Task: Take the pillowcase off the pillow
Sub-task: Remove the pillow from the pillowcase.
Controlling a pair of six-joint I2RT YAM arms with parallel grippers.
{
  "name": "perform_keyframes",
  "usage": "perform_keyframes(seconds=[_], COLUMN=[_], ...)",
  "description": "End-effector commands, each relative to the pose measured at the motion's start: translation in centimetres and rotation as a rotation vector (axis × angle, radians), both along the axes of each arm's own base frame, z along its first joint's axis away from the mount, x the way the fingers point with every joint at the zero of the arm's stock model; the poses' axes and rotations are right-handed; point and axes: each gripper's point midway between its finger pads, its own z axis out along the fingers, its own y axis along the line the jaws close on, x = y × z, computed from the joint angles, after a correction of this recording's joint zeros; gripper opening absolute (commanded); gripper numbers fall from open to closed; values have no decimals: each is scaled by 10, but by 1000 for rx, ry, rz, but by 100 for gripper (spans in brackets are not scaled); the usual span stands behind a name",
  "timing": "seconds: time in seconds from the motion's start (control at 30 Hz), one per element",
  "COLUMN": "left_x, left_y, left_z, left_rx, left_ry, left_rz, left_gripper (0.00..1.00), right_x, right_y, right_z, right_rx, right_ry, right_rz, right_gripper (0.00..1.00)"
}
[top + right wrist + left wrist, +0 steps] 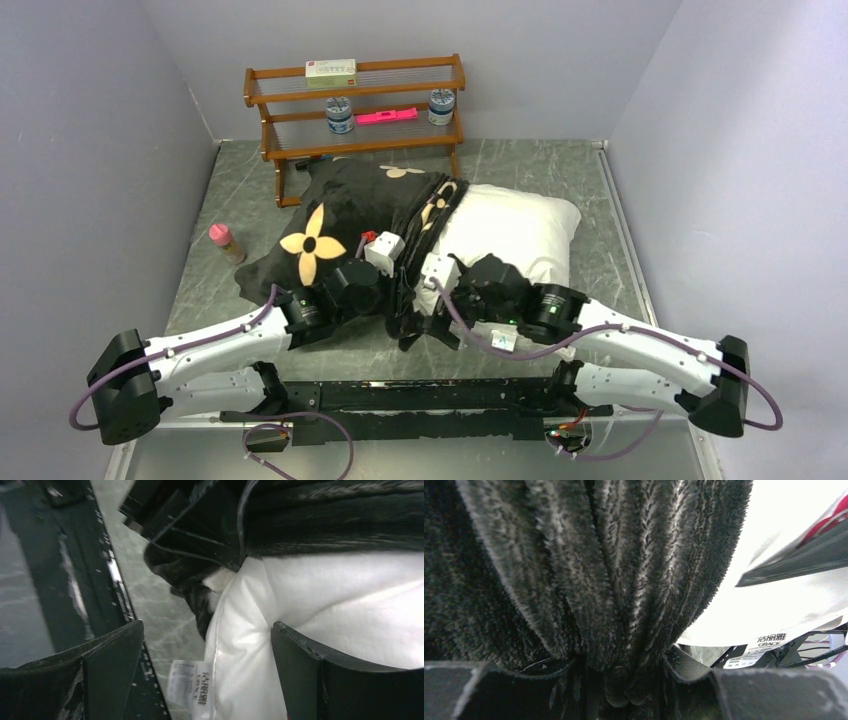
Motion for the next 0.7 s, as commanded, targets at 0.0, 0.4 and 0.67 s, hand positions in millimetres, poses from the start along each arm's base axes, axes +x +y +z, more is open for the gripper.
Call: perform_keyframes(seconds=[0.0,0.4,0.67], left_x=[12,10,6], left_y=[7,6,2], left_z=[13,12,19], left_rx=[-15,-10,-48], left_ry=[-63,-72,-81], left_rz=[43,11,-20], left_gripper=[39,44,62], right_x=[31,63,65], right_y=[-16,-53,-45], right_z=[-34,-46,-64], right_rx=[-184,-330,-353], right_ry=[-153,-336,-321], right_rz=[-122,-265,-256], right_gripper=[100,98,93])
